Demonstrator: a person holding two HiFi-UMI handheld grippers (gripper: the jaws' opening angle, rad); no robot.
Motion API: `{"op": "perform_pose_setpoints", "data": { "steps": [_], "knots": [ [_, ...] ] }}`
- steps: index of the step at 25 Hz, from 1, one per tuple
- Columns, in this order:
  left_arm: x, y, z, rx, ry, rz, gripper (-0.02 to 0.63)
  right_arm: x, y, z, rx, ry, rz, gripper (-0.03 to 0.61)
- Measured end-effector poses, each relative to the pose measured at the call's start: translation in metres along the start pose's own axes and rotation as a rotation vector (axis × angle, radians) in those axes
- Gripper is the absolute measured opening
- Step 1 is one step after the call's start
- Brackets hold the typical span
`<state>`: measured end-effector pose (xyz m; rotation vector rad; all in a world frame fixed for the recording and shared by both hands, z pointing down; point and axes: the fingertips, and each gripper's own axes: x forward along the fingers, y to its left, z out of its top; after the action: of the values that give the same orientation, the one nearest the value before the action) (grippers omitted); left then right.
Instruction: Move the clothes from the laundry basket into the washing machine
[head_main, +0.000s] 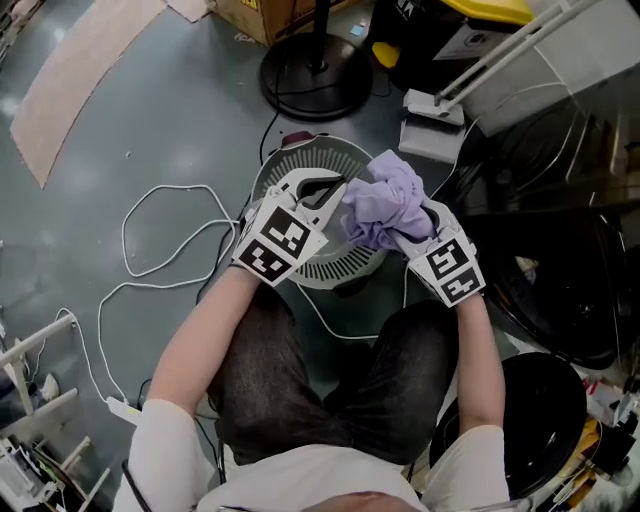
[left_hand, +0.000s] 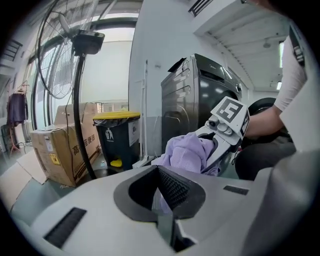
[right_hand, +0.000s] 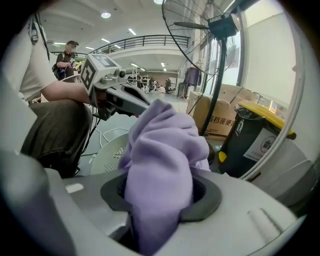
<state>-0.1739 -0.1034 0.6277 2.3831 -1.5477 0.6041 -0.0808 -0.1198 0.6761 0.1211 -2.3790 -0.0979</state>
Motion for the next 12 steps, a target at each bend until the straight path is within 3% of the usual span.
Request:
{"op": "perform_pose_setpoints", "data": {
  "steps": [3, 8, 12],
  "knots": [
    [0.008, -0.006, 0.003, 0.021, 0.006, -0.033, 0.006, -0.016, -0.004, -0.007, 0.025, -0.006, -0.028, 0.206],
    [0.020, -0.015, 0.022, -0.033, -0.022, -0.084, 0.006, -0.047, -0.015, -0.019, 0.106, -0.036, -0.092, 0.206],
    [0.032, -0.031, 0.035, -0.012, -0.022, -0.132, 0.006, -0.073, -0.020, -0.034, 0.145, -0.051, -0.138, 0.206]
  ]
}}
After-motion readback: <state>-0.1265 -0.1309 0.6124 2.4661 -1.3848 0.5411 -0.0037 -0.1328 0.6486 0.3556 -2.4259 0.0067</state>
